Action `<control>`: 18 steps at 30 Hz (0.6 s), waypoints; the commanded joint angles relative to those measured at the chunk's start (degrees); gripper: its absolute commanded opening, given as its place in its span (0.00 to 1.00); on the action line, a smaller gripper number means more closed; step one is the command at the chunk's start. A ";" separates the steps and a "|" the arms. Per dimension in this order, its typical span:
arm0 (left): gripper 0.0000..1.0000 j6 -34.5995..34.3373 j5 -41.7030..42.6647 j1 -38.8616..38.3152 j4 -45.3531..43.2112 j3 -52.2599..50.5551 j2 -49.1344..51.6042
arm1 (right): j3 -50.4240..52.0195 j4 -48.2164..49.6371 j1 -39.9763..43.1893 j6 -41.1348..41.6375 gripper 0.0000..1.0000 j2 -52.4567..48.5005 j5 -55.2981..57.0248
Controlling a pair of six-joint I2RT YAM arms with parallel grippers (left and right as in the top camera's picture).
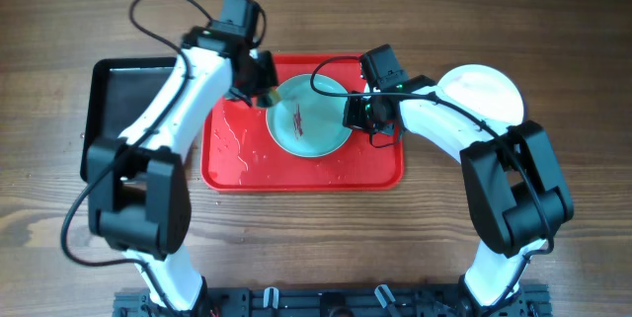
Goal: Clean dirty plates on tray and stack at the side
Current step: 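Scrub the last plate with the sponge while the right gripper holds it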
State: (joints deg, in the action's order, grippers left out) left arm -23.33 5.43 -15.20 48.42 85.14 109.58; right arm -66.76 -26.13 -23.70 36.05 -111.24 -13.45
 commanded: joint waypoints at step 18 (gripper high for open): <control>0.04 11.19 14.86 -13.70 -7.69 -2.64 14.10 | 0.09 0.90 -0.28 1.16 0.04 -1.92 1.22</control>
State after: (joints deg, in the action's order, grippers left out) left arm -15.16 6.92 -25.02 42.30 84.05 120.22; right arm -66.76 -25.61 -23.70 37.30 -111.39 -13.45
